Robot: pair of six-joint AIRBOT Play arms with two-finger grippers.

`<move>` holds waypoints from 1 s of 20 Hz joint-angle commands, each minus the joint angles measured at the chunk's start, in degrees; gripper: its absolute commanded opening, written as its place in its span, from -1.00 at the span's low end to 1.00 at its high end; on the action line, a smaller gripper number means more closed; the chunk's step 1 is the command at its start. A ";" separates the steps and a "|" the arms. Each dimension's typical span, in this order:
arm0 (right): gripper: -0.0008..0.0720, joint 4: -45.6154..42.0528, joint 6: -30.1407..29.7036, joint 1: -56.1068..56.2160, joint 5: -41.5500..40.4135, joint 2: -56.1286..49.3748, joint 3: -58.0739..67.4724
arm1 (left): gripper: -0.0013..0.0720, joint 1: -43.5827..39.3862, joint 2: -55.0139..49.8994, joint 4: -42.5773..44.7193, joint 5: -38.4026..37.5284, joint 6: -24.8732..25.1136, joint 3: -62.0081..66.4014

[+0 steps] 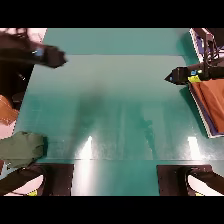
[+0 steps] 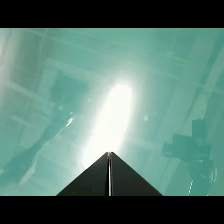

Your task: Fold the shirts.

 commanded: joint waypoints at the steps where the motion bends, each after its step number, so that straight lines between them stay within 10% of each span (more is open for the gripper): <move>1: -0.92 0.02 0.02 0.02 0.02 -0.04 0.04 | -0.90 5.97 10.03 13.09 -10.36 -1.07 -7.21; 4: -0.92 0.02 0.02 0.02 0.02 -0.04 0.04 | -0.89 12.68 18.91 19.19 -15.28 -1.75 -19.52; 7: -0.92 0.02 0.02 0.02 0.02 -0.04 0.04 | 0.60 18.88 22.95 19.87 -17.68 -3.17 -32.06; 12: -0.92 0.02 0.02 0.02 0.07 -0.04 0.04 | 0.60 22.99 23.41 21.62 -13.70 -3.32 -51.84; 15: -0.92 0.04 0.02 0.02 0.07 -0.04 0.04 | -0.14 22.99 23.41 22.27 -9.60 -5.81 -58.55; 20: -0.92 0.04 0.02 0.02 0.07 -0.04 0.04 | -0.18 22.99 23.41 22.40 -8.57 -8.83 -58.97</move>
